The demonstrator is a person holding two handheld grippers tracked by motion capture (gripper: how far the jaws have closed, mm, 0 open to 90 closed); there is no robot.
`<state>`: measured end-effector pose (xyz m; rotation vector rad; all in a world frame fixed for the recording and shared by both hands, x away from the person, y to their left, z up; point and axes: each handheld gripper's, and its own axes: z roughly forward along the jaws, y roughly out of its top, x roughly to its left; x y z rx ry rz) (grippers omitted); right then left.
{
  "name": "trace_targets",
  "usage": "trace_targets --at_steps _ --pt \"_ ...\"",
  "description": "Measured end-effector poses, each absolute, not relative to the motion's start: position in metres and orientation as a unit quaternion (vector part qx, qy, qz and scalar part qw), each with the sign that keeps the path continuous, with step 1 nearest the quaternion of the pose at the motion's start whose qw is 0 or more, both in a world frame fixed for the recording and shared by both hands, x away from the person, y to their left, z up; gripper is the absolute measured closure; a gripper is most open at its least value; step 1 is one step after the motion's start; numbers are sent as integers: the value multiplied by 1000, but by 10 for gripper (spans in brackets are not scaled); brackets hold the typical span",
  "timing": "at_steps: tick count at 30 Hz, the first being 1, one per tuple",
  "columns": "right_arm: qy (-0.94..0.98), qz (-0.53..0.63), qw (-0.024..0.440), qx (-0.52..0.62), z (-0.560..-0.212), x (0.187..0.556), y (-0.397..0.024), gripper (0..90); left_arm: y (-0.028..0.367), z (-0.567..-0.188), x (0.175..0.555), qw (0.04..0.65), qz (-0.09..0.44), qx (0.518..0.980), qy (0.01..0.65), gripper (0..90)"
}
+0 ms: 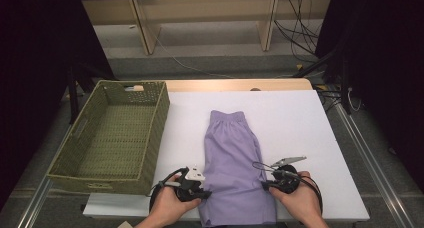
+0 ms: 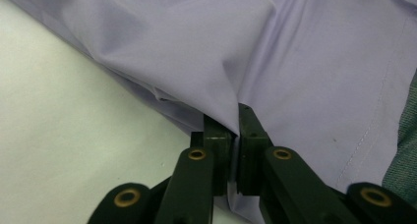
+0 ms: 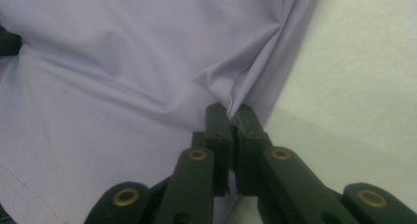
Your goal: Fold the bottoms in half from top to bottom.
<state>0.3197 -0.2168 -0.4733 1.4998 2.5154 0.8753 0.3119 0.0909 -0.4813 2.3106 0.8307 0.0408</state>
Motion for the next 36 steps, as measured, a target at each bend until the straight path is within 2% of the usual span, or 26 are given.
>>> trace_targets --at_steps 36 --pt "837 270 3 475 -469 300 -211 890 102 -471 301 328 -15 899 290 877"
